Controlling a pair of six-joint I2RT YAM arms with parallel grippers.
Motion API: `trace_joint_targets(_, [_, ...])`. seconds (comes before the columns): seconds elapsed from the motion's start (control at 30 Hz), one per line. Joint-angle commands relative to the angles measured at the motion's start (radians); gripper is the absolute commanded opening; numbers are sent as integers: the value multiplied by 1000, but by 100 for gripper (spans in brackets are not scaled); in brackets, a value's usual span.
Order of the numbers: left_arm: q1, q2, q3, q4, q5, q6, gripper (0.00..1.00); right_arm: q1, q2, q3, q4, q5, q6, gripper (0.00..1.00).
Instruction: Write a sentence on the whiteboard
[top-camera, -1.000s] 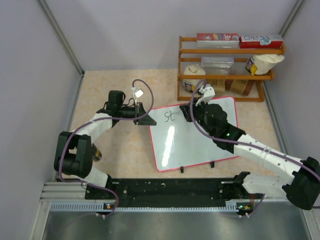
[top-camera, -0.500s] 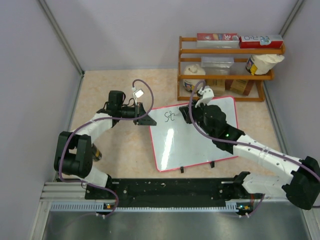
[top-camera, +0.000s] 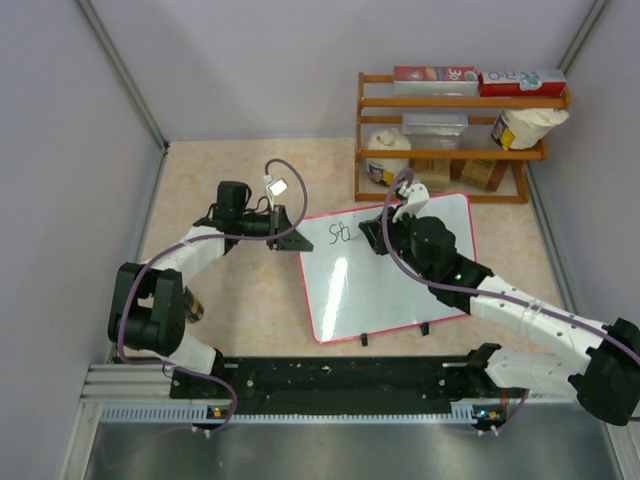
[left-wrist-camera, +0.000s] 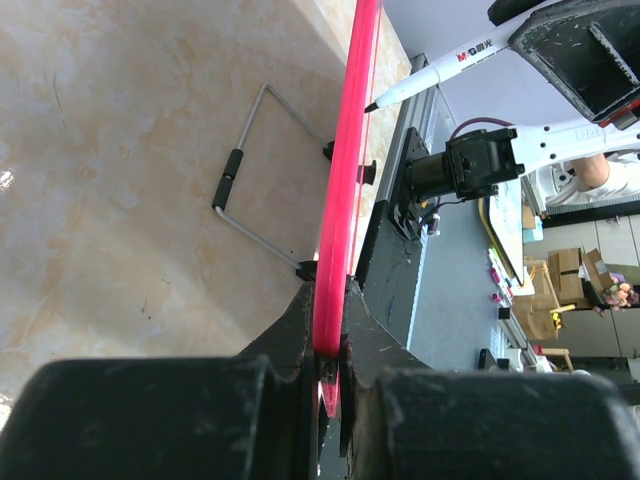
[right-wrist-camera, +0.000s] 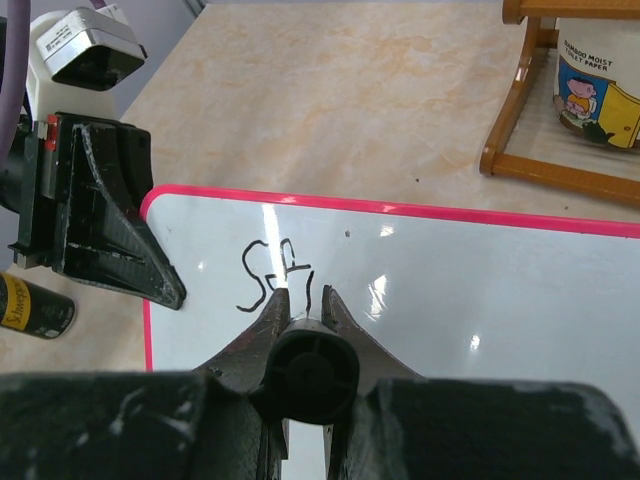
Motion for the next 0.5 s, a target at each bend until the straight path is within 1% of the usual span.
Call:
trace_joint_targets(0.0, [-42,1,-11,-40,-140,127,0,-6,-9,-12,-6,4,6,0])
trace_joint_targets(0.47, [-44,1,-14,-41,-140,128,0,-6,3,36,19,50,-10,0])
